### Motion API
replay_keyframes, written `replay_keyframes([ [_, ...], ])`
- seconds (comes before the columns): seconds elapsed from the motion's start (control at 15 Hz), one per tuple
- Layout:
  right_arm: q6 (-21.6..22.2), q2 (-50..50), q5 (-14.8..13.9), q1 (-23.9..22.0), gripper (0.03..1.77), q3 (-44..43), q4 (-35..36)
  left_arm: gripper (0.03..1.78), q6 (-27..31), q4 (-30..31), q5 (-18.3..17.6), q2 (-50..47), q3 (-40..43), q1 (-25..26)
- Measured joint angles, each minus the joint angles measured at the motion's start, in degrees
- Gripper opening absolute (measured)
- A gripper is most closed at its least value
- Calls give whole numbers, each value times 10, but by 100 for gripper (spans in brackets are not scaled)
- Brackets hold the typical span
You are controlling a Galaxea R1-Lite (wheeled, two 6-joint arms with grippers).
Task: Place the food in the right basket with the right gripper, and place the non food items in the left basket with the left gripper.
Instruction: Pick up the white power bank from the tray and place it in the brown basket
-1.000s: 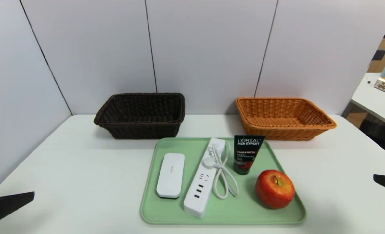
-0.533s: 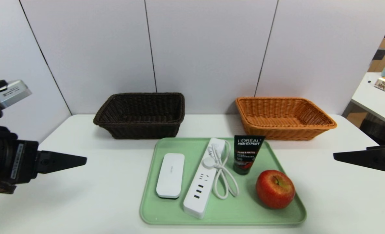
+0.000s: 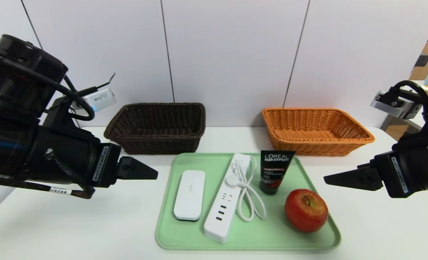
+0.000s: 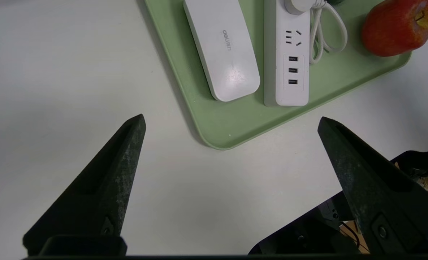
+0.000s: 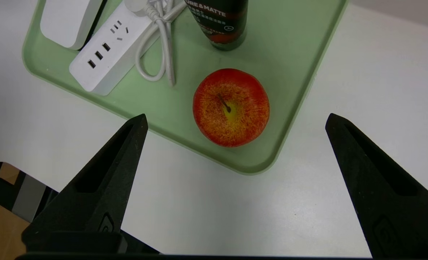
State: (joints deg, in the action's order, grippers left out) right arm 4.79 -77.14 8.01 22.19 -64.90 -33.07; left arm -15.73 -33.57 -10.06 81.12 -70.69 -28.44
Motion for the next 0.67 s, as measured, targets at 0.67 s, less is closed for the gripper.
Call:
replay_keyframes([
  [0.67, 0, -19, 0, 28, 170, 1, 4, 169, -27, 38, -1, 32, 4, -28],
])
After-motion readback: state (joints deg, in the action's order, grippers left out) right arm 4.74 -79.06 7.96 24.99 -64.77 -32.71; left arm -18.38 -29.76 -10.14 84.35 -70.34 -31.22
